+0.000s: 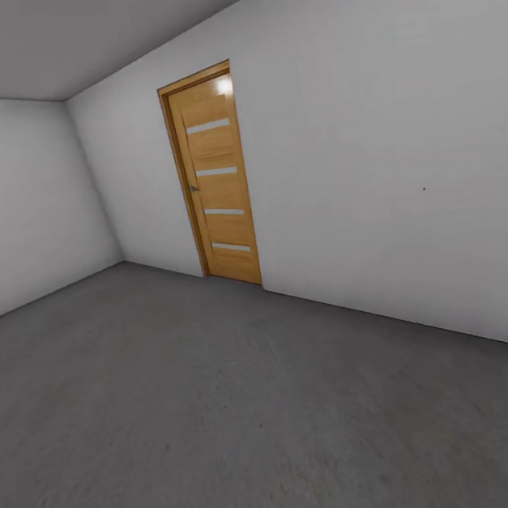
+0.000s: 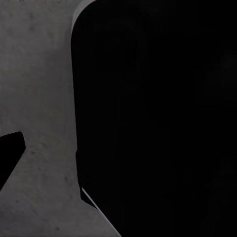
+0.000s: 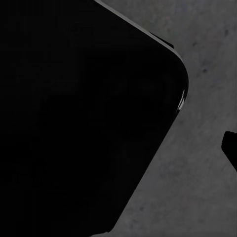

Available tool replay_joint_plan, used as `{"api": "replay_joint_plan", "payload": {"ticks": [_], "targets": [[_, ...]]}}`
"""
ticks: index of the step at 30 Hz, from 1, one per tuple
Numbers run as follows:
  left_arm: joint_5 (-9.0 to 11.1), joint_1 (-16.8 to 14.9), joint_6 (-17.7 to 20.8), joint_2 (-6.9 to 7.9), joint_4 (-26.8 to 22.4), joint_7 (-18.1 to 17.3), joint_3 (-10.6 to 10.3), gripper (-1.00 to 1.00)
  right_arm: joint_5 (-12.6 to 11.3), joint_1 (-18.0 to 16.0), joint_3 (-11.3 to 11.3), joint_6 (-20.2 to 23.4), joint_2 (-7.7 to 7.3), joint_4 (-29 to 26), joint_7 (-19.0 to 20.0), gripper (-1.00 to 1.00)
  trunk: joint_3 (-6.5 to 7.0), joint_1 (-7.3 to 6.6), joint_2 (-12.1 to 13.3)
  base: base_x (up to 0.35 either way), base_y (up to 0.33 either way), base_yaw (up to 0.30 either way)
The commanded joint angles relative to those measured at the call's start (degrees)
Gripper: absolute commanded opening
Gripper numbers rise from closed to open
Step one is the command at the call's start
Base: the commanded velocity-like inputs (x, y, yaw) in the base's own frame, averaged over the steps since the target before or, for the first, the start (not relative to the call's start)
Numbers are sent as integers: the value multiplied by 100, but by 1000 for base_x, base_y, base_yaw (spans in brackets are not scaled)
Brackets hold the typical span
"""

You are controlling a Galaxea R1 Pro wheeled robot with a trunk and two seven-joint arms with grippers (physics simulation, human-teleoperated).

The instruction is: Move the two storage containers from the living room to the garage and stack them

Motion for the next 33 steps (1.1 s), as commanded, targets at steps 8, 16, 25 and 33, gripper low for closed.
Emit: {"api": "replay_joint_plan", "payload": {"ticks": [8,16,25,33], "targets": [[20,1,10,1,-12,3,9,100,-37,1,29,-8,7,-2,-2,100,-4,0,-2,232,0,0],[36,1,2,-2,-39,7,25,100,-29,1,29,-6,0,-2,0,100,-4,0,-2,320,0,34],[42,1,-3,-3,-40,7,27,100,-35,1,29,-8,-8,-2,-9,100,-4,0,-2,324,0,248],[46,1,-9,-3,-40,7,27,100,-35,1,29,-6,-17,-2,-1,100,-4,0,-2,324,0,201]]}}
